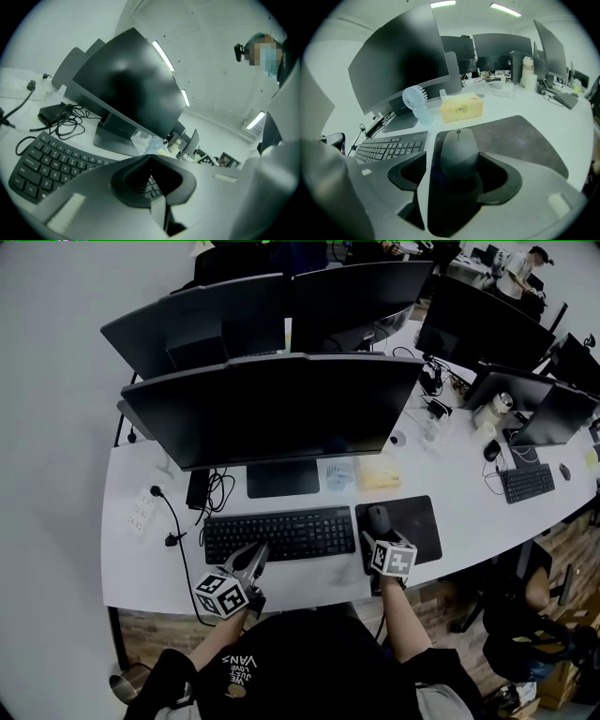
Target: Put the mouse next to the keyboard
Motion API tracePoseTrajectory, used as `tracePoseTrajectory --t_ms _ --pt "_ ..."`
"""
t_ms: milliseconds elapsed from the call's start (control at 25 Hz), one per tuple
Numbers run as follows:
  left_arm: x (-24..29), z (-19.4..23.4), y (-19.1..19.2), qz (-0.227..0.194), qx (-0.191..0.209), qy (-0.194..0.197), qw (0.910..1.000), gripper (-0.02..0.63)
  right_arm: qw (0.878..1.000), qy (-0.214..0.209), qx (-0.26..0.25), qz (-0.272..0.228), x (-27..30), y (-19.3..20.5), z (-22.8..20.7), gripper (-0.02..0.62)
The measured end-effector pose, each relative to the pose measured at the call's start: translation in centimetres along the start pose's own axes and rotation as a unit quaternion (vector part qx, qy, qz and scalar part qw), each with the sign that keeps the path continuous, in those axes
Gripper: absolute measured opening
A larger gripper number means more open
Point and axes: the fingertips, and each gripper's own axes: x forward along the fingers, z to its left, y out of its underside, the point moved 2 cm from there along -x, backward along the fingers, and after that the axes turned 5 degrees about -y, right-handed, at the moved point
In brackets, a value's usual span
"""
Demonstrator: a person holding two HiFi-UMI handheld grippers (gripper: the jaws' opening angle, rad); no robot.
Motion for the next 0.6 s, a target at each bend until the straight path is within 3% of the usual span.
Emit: tracePoseTrajectory --t_ms 400,600 --pt "-2.3 -0.5 0.7 0.01 0.006 0.044 0.999 0.002 0.996 -0.028 0.01 -0.084 -5.1 0.6 3.7 0.313" --pt "-3.6 -0.9 0.2 -0.006 0.011 0.041 0.9991 0.002 0.992 -0.048 0.003 -0.115 -8.2 1.3 5.8 0.155"
